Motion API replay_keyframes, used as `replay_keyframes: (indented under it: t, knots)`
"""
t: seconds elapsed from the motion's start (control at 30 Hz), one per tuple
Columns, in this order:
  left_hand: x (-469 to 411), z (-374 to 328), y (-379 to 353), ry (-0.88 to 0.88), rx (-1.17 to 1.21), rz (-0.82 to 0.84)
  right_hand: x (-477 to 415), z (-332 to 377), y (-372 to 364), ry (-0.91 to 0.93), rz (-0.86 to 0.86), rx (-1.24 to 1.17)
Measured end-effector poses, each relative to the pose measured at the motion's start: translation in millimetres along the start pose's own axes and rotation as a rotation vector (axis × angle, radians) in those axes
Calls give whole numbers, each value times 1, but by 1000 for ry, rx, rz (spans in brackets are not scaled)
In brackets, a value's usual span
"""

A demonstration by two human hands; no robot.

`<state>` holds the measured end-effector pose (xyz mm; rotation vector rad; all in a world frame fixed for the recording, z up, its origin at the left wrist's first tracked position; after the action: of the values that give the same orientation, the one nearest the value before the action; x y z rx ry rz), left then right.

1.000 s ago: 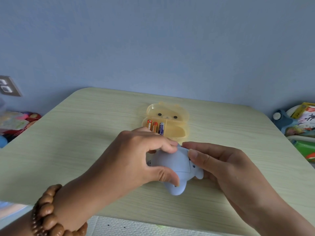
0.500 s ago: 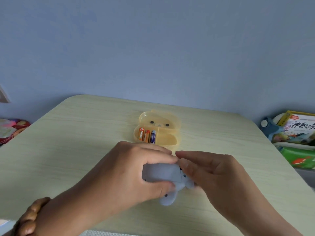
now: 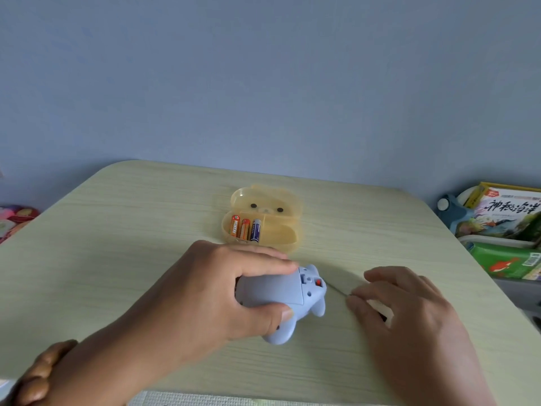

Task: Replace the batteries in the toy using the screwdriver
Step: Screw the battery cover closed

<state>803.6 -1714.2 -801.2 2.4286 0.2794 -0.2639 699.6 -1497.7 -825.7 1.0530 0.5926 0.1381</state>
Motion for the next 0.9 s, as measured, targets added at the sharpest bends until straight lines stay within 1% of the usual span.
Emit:
replay_keyframes:
  t: [0.1,0.17,0.27,0.33,0.4,0.67,0.9]
  knots:
    - [1,-3,1,5,5,2,-6,3,13,23,-22,-109]
    - [2,-7,2,1,-5,0,-12,9,33,30,-40,-248]
    - [1,-10,1,-25,-52,0,-18,27,63,188,-36,-365]
    - [2,-10,1,-14,-55,-18,-20,37,71,278,-28,-343]
    - [2,-11,1,-8,-53,-18,-20,43,72,328,-39,-279]
    - [3,-16,1,-33,-101,-15,-17,46,63,324,-54,-318]
    - [2,-20,-1,-66,-146,-15,-20,48,66,346,38,-245]
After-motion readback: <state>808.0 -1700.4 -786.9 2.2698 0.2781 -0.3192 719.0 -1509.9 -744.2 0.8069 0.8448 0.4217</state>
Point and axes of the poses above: each hand's wrist, its own x-axis away from the middle knuckle, its own y-axis out of the back of the hand, z = x × y, the point moved 3 cm from there along -x, towards the middle knuckle, and after that the axes turned 2 degrees about -y, right-handed, at the moved point
